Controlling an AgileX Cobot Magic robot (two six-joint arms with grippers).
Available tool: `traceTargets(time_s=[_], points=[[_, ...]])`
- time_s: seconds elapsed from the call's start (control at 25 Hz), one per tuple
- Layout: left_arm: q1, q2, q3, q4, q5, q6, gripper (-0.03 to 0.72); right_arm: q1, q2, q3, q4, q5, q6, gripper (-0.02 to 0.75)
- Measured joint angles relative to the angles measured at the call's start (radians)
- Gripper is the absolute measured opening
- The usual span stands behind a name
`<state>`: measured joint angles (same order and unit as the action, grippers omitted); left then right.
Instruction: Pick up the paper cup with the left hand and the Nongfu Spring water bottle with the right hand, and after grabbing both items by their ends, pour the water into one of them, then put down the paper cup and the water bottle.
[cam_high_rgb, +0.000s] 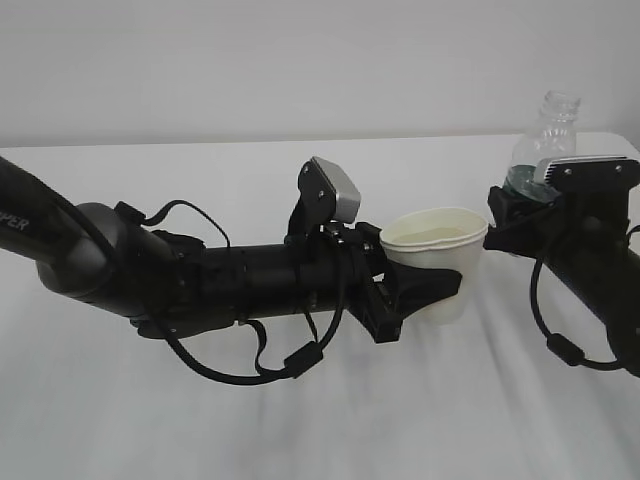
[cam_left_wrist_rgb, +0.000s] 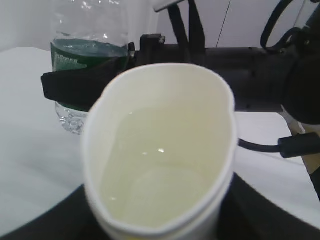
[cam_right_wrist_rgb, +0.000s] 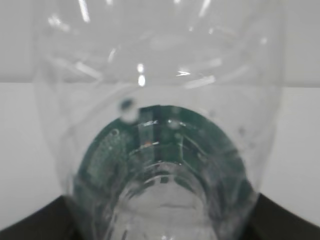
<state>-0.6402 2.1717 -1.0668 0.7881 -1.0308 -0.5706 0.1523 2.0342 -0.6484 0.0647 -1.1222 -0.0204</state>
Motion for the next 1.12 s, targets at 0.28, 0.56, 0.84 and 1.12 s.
traceTargets(time_s=[0.28, 0.56, 0.84, 1.12], points=[[0.000, 0.000, 0.000, -0.005, 0.000, 0.000, 0.382, 0.000, 0.086, -0.051, 0.000, 0.000, 0.007, 0.403], [0.000, 0.000, 0.000, -0.006, 0.000, 0.000, 0.382, 0.000, 0.129, -0.100, 0.000, -0.001, 0.013, 0.403], [0.000, 0.000, 0.000, -0.006, 0.000, 0.000, 0.382, 0.000, 0.160, -0.124, -0.002, -0.001, 0.036, 0.403], [0.000, 0.000, 0.000, -0.006, 0.000, 0.000, 0.382, 0.000, 0.179, -0.141, -0.008, -0.002, 0.039, 0.403]])
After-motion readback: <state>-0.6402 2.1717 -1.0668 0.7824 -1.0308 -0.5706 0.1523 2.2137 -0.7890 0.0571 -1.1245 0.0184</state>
